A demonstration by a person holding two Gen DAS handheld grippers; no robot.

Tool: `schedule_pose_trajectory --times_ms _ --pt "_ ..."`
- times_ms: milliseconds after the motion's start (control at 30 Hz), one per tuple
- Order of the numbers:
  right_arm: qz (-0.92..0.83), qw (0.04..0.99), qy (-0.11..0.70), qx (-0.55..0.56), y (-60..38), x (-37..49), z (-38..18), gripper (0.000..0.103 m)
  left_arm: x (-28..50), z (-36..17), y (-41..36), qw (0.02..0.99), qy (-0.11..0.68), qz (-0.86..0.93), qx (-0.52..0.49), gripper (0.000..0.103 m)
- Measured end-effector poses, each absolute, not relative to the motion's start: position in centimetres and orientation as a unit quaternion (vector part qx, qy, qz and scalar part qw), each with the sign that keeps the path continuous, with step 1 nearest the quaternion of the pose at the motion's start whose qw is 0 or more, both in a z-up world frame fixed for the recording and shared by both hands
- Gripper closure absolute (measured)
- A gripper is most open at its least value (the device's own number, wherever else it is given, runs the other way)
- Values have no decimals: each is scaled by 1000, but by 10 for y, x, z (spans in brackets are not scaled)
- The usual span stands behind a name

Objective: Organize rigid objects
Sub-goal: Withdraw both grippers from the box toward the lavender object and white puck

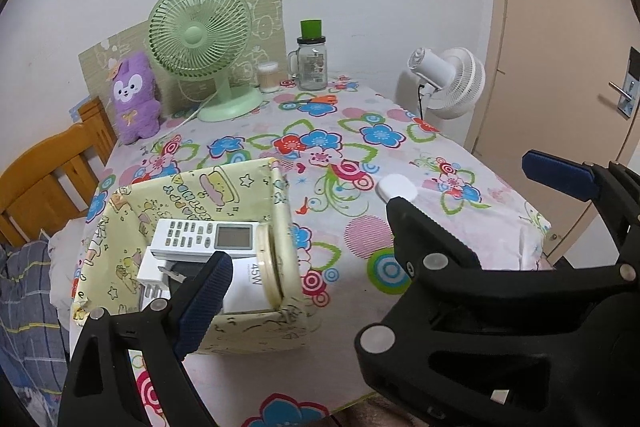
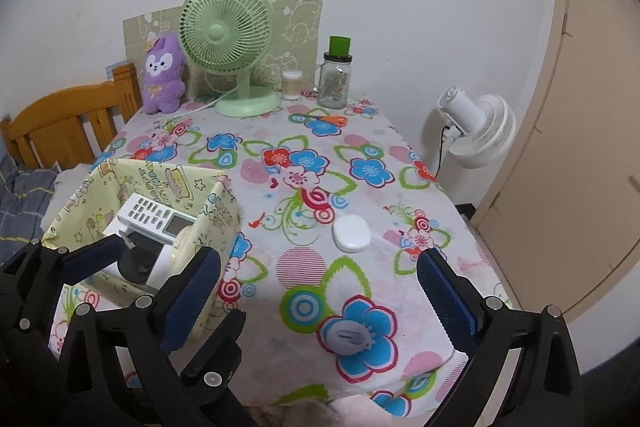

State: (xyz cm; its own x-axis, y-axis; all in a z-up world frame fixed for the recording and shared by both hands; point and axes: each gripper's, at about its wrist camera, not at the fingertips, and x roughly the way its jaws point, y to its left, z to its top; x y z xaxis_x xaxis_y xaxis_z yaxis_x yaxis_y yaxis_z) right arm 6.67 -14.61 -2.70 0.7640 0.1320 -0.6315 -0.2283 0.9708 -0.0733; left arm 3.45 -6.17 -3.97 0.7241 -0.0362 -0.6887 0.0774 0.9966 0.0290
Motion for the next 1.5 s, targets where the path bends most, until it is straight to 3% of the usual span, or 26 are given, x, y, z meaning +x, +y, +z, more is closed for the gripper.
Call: schedule_pose_trajectory --times_ms 800,1500 --pt "99 940 323 -48 -199 59 -47 3 34 -58 -110 932 356 -66 28 9" --pt "95 932 347 -49 -231 86 -98 3 62 -112 -139 912 398 -97 7 9"
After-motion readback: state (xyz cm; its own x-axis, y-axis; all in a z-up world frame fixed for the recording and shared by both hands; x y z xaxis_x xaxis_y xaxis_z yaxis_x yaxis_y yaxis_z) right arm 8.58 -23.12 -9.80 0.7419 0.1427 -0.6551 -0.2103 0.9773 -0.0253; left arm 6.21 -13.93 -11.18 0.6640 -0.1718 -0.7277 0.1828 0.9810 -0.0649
